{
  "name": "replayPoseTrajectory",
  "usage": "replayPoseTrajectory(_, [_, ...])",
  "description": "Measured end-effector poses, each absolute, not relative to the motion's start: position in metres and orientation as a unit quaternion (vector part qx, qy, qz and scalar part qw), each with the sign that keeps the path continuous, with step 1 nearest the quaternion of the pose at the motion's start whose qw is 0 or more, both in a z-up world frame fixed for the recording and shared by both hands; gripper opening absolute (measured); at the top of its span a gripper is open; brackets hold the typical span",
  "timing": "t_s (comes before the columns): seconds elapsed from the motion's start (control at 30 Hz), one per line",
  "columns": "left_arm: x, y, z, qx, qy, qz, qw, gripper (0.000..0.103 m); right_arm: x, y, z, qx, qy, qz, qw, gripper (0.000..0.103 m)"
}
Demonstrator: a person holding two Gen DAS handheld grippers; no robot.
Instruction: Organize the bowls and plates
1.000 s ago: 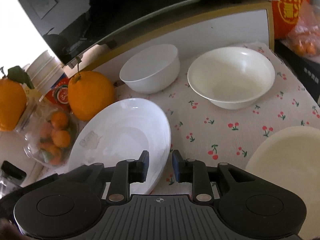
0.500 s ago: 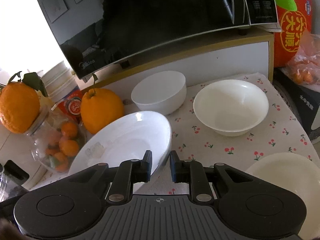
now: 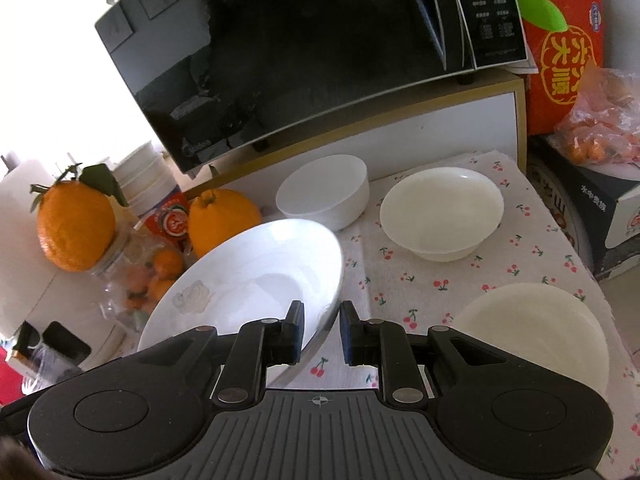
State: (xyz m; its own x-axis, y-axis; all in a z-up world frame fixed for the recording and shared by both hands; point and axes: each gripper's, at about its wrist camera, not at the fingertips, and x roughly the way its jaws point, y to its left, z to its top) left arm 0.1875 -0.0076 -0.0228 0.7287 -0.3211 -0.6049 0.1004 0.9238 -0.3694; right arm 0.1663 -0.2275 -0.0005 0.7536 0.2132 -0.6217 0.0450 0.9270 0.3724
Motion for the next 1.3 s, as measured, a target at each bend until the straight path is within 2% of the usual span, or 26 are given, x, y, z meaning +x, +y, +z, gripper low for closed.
replayPoseTrajectory(0.7, [0.117, -0.001, -0.014, -0.16, 0.361, -0.144, 0.908, 0.02, 0.087, -0.231, 0.021, 0.172, 0.348, 0.06, 0.92, 0.019])
replayPoseTrajectory(1.3, [0.086, -0.006, -0.02, -0.112, 0.376, -0.167, 0.904, 0.02, 0.05, -0.234, 0.002, 0.148, 0.399, 0.061, 0.903, 0.019])
